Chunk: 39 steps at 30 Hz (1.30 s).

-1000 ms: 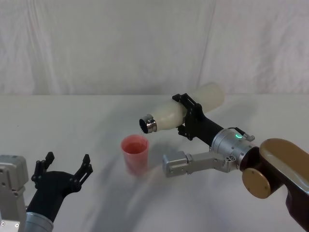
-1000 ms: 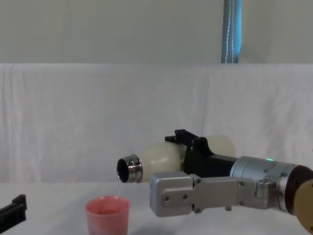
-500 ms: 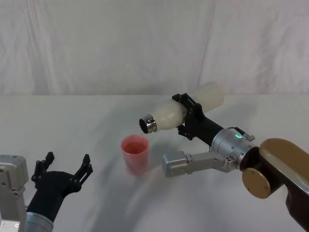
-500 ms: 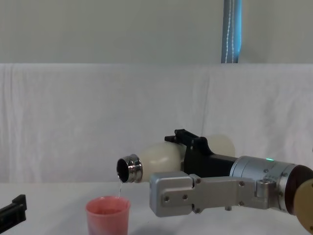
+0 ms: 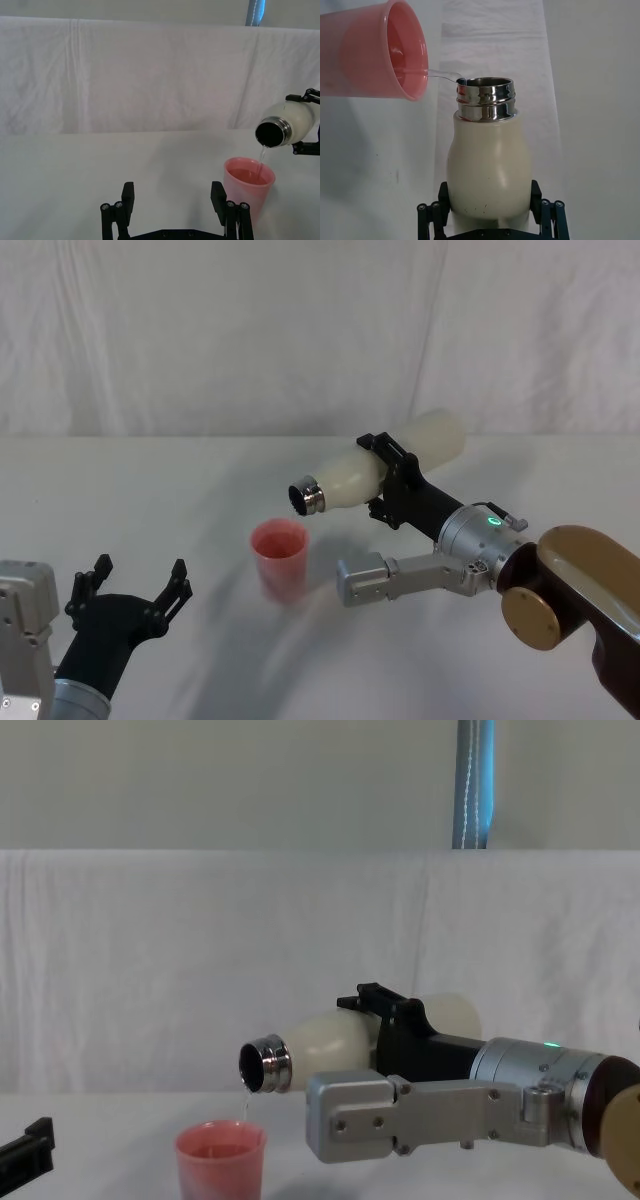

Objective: Grasp the thermos with one hand and pour water into the cup lid.

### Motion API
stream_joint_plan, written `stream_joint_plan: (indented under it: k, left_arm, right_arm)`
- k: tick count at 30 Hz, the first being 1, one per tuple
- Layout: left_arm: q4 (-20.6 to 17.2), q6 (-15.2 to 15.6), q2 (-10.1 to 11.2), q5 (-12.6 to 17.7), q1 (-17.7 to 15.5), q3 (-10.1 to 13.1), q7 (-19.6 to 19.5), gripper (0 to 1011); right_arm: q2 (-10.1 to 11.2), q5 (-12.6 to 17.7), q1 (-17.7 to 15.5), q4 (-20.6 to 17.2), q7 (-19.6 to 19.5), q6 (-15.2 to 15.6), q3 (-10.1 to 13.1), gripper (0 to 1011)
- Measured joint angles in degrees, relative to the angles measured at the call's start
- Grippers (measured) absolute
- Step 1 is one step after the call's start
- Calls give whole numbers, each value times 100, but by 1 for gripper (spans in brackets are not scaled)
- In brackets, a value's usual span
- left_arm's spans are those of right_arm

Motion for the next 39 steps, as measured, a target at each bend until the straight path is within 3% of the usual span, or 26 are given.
stream_joint_plan:
  k: [39]
  left_arm:
    - [0,0,0,0,0,0,0,1001]
  right_arm:
    - [-31,-10,51,68,-2,-12,-35,955]
